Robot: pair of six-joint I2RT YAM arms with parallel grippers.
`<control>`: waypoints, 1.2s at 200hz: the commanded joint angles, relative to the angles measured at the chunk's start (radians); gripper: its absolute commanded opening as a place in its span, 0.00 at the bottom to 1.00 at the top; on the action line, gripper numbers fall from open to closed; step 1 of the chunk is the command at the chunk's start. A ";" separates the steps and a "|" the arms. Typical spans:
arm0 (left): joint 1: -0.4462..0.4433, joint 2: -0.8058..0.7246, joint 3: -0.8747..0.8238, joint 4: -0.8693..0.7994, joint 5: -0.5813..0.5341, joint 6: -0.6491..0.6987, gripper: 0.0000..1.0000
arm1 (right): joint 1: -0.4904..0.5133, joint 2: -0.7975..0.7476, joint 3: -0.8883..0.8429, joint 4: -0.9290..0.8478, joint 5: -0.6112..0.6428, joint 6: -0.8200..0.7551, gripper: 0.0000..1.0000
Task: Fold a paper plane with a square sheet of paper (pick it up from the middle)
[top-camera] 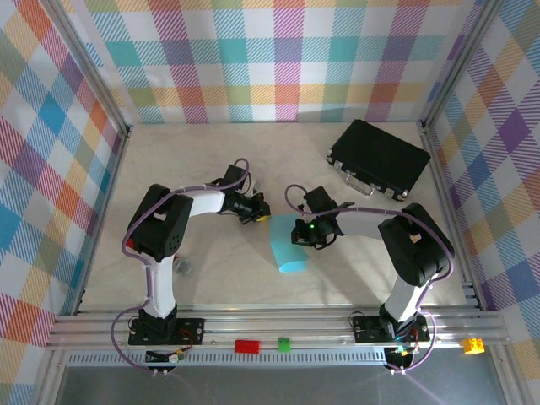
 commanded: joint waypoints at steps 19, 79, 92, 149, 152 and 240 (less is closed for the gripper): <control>0.032 -0.039 0.026 -0.052 -0.137 -0.061 0.01 | -0.006 0.034 -0.057 -0.114 0.094 0.022 0.00; -0.025 -0.194 -0.037 -0.062 -0.094 -0.080 0.02 | -0.006 0.024 -0.070 -0.074 0.084 0.079 0.00; -0.049 -0.234 -0.086 -0.037 -0.061 -0.086 0.02 | -0.006 0.019 -0.072 -0.068 0.085 0.087 0.00; -0.152 -0.250 -0.252 0.148 0.125 -0.167 0.02 | -0.006 0.011 -0.077 -0.065 0.098 0.091 0.00; -0.156 -0.248 -0.255 0.150 0.126 -0.166 0.02 | -0.006 0.012 -0.078 -0.066 0.098 0.092 0.00; -0.172 -0.151 -0.292 -0.066 0.033 0.040 0.02 | -0.006 0.007 -0.075 -0.086 0.123 0.074 0.00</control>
